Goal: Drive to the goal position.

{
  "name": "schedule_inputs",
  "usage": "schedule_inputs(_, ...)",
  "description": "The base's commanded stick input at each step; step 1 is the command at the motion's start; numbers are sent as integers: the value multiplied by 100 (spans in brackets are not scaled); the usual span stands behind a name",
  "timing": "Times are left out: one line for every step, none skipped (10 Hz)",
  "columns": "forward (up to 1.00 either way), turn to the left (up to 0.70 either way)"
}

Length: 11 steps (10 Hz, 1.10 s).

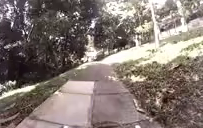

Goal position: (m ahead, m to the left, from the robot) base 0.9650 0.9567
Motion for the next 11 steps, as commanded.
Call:
schedule_inputs(45, 0)
schedule_inputs(45, 0)
schedule_inputs(45, 0)
schedule_inputs(45, 0)
schedule_inputs(45, 0)
schedule_inputs(45, 0)
schedule_inputs(45, 0)
schedule_inputs(45, 0)
schedule_inputs(45, 0)
schedule_inputs(45, 0)
schedule_inputs(45, 0)
